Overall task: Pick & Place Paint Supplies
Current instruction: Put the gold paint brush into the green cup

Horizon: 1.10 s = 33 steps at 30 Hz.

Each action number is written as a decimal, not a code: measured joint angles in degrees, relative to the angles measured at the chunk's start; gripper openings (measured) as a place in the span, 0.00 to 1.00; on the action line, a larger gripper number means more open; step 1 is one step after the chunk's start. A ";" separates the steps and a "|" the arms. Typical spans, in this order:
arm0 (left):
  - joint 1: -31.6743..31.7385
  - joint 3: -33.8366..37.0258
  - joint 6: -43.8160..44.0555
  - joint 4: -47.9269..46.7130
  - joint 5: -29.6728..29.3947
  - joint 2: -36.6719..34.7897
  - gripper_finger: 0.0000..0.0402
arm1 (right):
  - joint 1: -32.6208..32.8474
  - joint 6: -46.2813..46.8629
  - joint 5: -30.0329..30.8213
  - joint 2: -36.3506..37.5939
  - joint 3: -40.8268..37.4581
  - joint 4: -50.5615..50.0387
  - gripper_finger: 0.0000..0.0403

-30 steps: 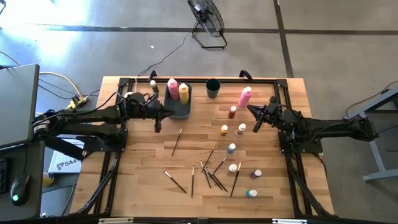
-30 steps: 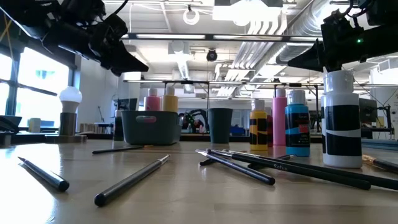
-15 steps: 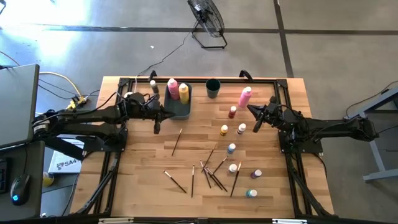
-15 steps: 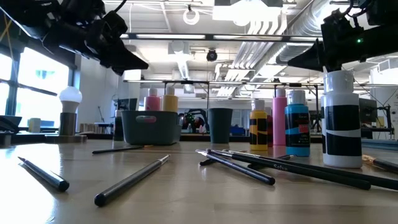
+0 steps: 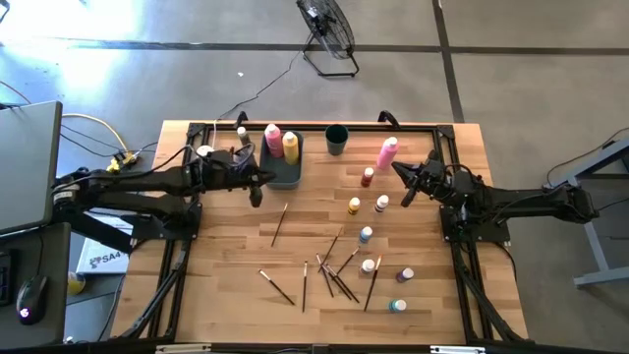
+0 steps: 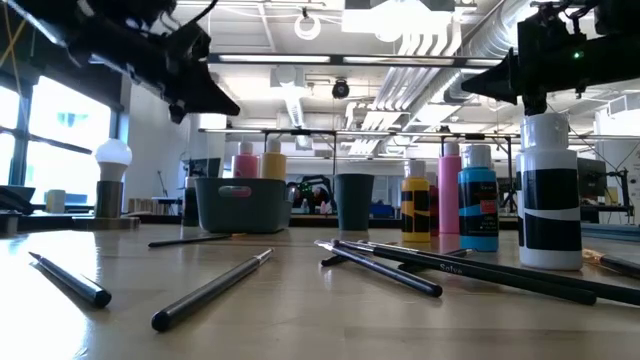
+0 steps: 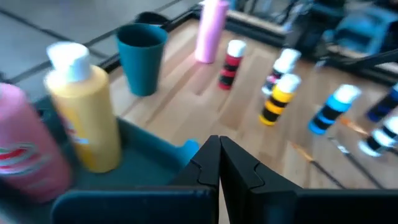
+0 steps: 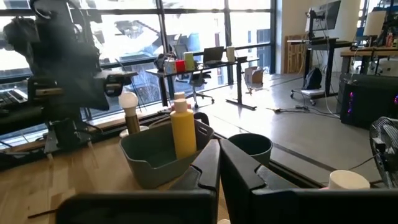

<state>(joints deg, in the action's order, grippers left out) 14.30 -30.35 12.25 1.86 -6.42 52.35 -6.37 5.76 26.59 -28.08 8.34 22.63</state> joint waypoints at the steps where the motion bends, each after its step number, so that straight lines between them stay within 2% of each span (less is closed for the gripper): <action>1: -1.20 -1.92 0.02 -2.67 -2.30 0.60 0.00 | -0.02 0.00 0.02 0.01 0.00 0.00 0.01; 5: -4.40 -9.70 2.94 -11.88 -7.34 3.96 0.00 | 0.00 -0.78 0.02 0.00 0.00 0.33 0.01; 10: -6.04 -19.69 16.25 -28.06 -7.93 11.12 0.00 | 0.00 -2.54 0.03 0.00 0.00 0.44 0.01; 18: -9.56 -33.54 18.22 -41.35 -13.53 26.78 0.00 | -0.02 -2.60 0.04 0.00 0.00 0.39 0.01; 22: -9.43 -38.58 24.33 -48.58 -14.40 32.60 0.00 | 0.00 -2.60 0.04 0.00 0.00 0.35 0.01; 26: -9.46 -39.58 28.59 -49.64 -13.71 36.33 0.00 | -0.01 -2.60 0.04 0.00 0.00 0.30 0.01; 33: -9.46 -39.58 29.15 -47.47 -9.62 40.70 0.00 | -0.02 -3.05 0.04 0.00 0.00 -0.11 0.01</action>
<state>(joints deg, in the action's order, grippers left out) 4.84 -69.93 41.41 -45.60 -16.03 93.05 -6.39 2.71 26.63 -28.08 8.34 22.52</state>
